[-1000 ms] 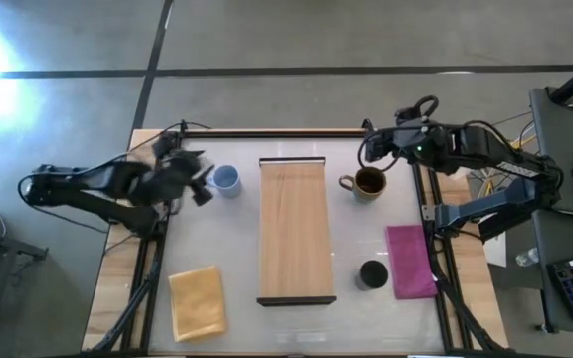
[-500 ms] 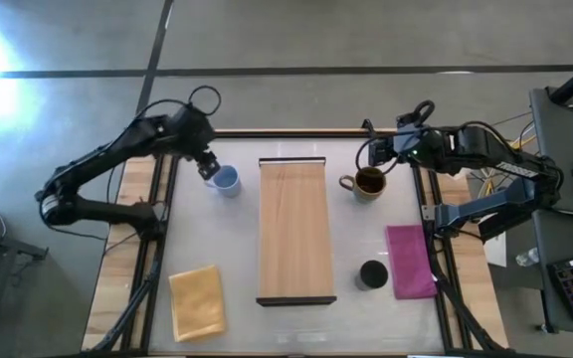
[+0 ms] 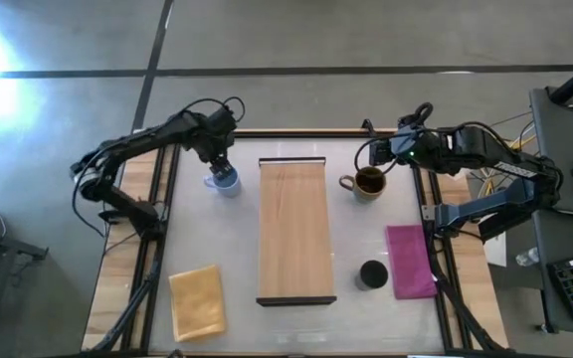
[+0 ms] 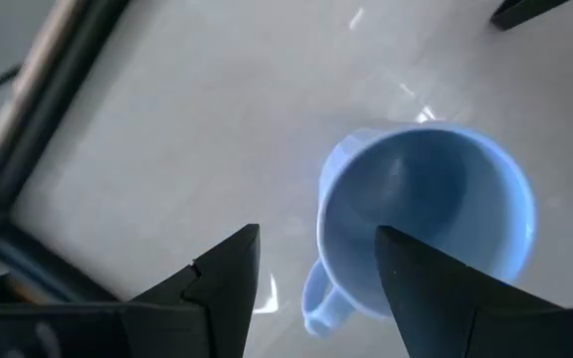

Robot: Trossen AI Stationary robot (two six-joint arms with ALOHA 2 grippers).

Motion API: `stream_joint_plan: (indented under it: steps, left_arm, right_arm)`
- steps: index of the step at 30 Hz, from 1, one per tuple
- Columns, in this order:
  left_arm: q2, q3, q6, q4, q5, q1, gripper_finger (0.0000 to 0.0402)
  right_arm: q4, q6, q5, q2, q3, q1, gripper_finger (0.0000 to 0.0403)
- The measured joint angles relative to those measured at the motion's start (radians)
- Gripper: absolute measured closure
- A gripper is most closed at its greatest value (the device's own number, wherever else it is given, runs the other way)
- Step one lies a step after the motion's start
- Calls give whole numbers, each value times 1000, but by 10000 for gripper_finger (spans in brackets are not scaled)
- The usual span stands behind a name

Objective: Stack small to large cups/mugs on shelf
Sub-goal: Put the blue mug on the shelf

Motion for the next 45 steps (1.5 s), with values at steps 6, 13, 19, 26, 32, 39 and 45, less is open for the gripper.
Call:
stream_joint_plan:
  steps: [6, 13, 19, 26, 32, 39, 45]
  left_arm:
    - [72, -2, 25, 35, 55, 18, 214]
    - [112, -13, 45, 78, 54, 19, 217]
    - [149, -18, 67, 77, 47, 19, 271]
    - [126, -19, 72, 67, 25, 19, 390]
    - [-1, 42, 63, -83, 22, -6, 400]
    - [-123, 271, -41, -236, 22, -136, 401]
    - [-38, 574, -94, -248, -6, -285, 401]
  right_arm:
    - [1, 3, 0, 1, 0, 0, 193]
    - [3, 3, 0, 1, 0, 0, 193]
    - [3, -6, 0, 1, 0, 0, 193]
    - [3, -14, 0, 1, 0, 0, 193]
    - [-5, -26, -44, 1, 0, 0, 193]
    - [-111, 8, -44, 1, 0, 0, 193]
    - [-250, 78, -85, 1, 0, -1, 193]
